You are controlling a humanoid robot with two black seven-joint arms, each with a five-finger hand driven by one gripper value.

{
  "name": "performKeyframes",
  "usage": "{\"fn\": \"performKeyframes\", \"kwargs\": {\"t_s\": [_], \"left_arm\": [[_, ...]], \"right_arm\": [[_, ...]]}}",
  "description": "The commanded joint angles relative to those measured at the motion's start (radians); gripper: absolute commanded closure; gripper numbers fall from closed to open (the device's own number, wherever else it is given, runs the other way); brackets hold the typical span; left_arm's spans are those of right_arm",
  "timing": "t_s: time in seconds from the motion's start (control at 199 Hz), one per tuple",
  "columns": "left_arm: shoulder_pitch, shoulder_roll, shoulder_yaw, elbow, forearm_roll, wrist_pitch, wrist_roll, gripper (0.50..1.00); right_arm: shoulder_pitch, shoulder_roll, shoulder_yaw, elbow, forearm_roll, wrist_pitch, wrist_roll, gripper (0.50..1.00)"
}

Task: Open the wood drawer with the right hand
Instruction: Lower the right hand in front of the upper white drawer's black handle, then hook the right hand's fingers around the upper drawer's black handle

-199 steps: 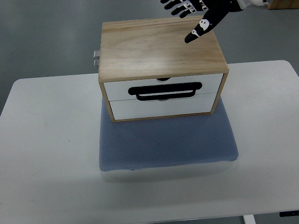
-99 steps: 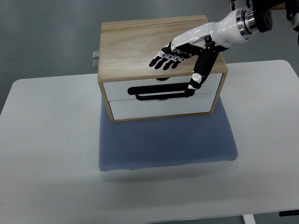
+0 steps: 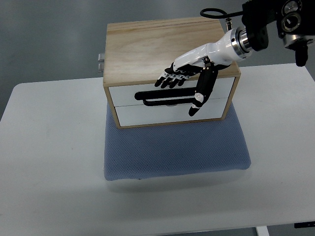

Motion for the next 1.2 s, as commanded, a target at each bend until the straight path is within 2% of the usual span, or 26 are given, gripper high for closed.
{"fn": "performKeyframes", "kwargs": {"t_s": [0.0, 0.513, 0.845, 1.197], "left_arm": [[0.000, 0.000, 0.000, 0.000, 0.000, -0.001, 0.001, 0.500], [0.000, 0.000, 0.000, 0.000, 0.000, -0.001, 0.001, 0.500], [0.000, 0.000, 0.000, 0.000, 0.000, -0.001, -0.001, 0.500], [0.000, 0.000, 0.000, 0.000, 0.000, -0.001, 0.001, 0.500]], "right_arm": [[0.003, 0.014, -0.027, 0.000, 0.003, -0.034, 0.000, 0.558], [0.016, 0.065, -0.093, 0.012, 0.091, -0.098, -0.003, 0.558], [0.015, 0.099, -0.104, 0.016, 0.112, -0.170, -0.014, 0.558], [0.007, 0.120, -0.122, 0.016, 0.112, -0.173, -0.015, 0.558]]}}
